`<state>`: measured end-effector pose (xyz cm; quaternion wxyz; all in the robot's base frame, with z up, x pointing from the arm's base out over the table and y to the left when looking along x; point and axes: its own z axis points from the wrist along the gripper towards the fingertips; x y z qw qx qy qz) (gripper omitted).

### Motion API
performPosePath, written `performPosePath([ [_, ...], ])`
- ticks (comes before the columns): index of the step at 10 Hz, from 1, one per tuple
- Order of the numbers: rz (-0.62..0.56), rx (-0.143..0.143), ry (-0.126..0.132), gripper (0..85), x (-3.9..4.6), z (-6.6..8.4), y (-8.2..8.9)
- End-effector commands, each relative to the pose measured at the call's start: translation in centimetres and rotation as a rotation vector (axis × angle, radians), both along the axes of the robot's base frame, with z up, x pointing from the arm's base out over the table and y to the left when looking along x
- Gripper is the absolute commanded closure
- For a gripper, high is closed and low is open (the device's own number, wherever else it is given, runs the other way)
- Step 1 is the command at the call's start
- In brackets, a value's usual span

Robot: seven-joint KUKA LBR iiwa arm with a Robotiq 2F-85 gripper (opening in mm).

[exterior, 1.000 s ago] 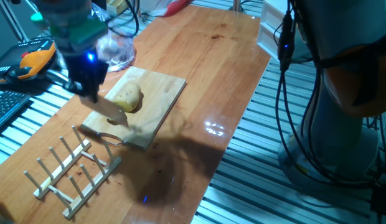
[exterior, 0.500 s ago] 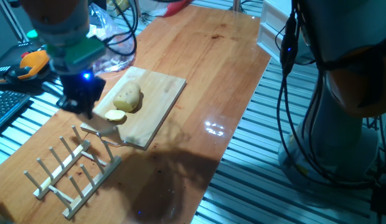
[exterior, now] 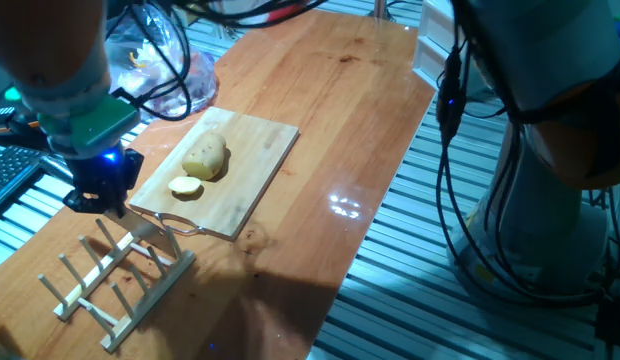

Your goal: Chop the potatoes

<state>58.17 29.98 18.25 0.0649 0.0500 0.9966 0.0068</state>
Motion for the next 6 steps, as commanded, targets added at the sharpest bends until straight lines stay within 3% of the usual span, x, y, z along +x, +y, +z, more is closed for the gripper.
performPosePath([
  [1,0.011,0.004,0.006,85.0,0.08,0.2,-0.5],
  [2,0.016,0.014,0.012,85.0,0.20,0.4,-0.8],
  [4,0.016,0.008,0.009,85.0,0.50,-0.4,-0.5],
  [6,0.031,-0.012,0.007,85.0,0.80,-1.5,-0.4],
])
